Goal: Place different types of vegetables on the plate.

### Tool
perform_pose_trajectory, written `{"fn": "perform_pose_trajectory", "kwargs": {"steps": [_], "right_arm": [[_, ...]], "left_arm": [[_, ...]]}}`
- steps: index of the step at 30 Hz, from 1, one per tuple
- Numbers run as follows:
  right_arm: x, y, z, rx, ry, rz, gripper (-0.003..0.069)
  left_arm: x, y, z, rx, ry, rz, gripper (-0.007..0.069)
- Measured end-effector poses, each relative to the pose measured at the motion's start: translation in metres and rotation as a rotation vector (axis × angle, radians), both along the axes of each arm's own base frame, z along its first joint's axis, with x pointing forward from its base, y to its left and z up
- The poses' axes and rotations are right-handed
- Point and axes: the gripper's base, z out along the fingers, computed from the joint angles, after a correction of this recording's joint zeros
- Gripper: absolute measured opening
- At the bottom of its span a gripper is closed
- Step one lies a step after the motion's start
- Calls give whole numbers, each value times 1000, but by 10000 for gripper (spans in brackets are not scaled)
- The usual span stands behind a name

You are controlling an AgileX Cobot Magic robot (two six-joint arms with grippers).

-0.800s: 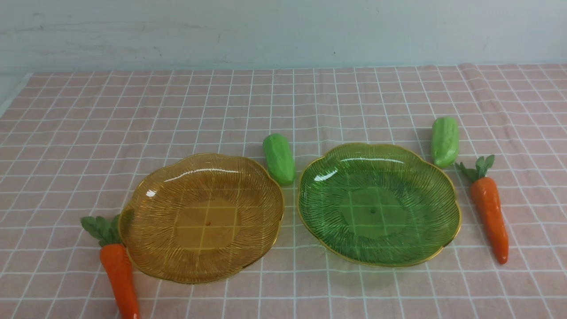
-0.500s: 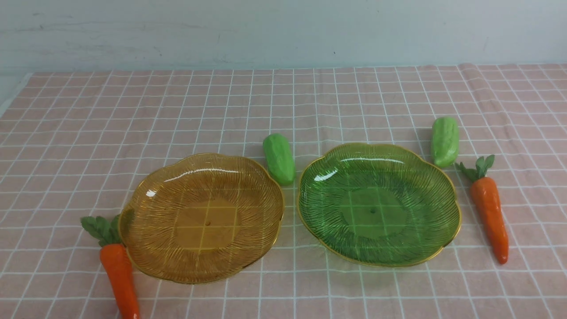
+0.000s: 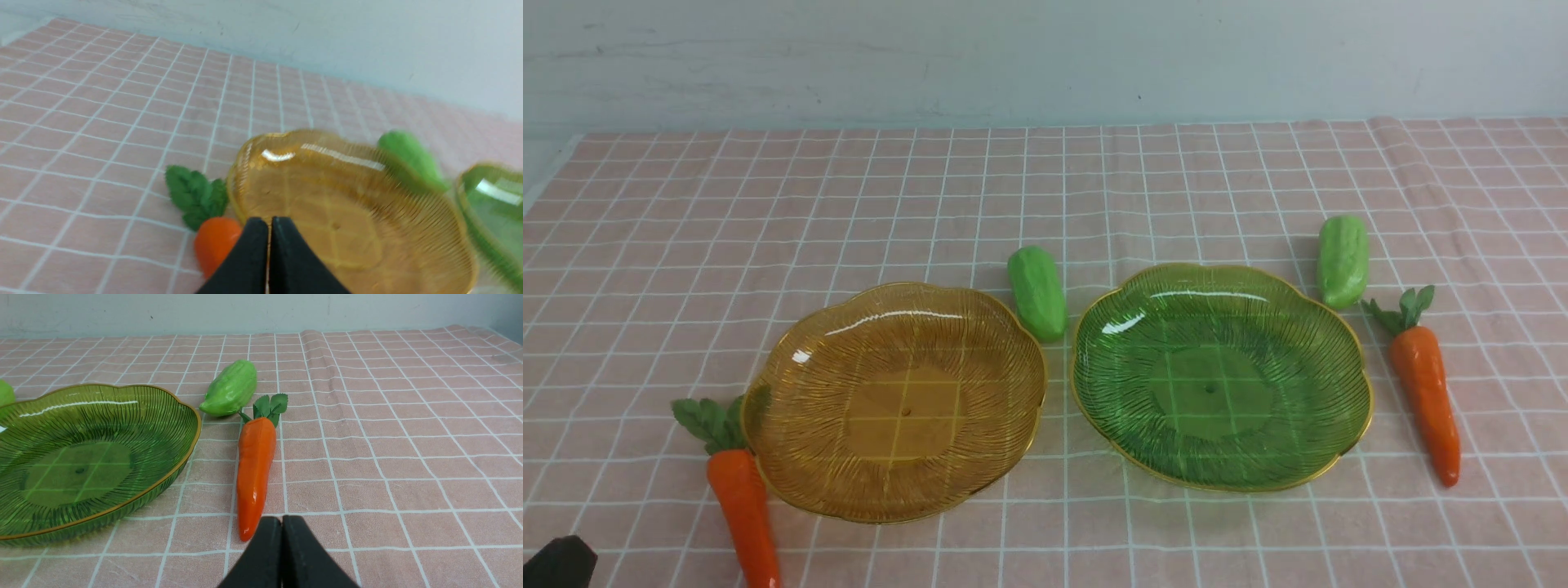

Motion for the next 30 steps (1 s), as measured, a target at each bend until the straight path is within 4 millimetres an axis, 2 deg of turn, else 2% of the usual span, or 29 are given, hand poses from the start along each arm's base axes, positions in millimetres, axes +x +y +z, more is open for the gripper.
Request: {"fn": "perform_pose_trajectory", "kwargs": {"steps": [5,10,12,15,17,19,21,25,27,30], "right_arm": [[0,0,0,0,0,0,-15],[0,0,0,0,0,0,-15],[0,0,1,10,-11,0,-15],[2,2,9,158,-118,-5,-15],[2,2,17,324,-207,-21,-15],[2,0,23,483,-274,-41,-15],[2,-1,26,611,-313,-59,-15],[2,-2,27,709,-331,-72,-15],[2,-2,27,712,-332,-73,-15],[2,-2,28,718,-337,-75,-15]], "left_arm": [[1,2,9,-207,-92,30,-3],[-3,14,34,-310,-343,132,-3],[-9,15,60,-300,-427,126,-3],[-22,9,110,-192,-478,69,-3],[-22,0,142,-79,-379,-11,-3],[-11,-10,154,11,-188,-108,-3],[14,-17,154,75,80,-203,-3],[69,-19,107,174,631,-296,-3],[89,-17,87,201,781,-301,-3],[110,-15,66,213,893,-300,-3]]}}
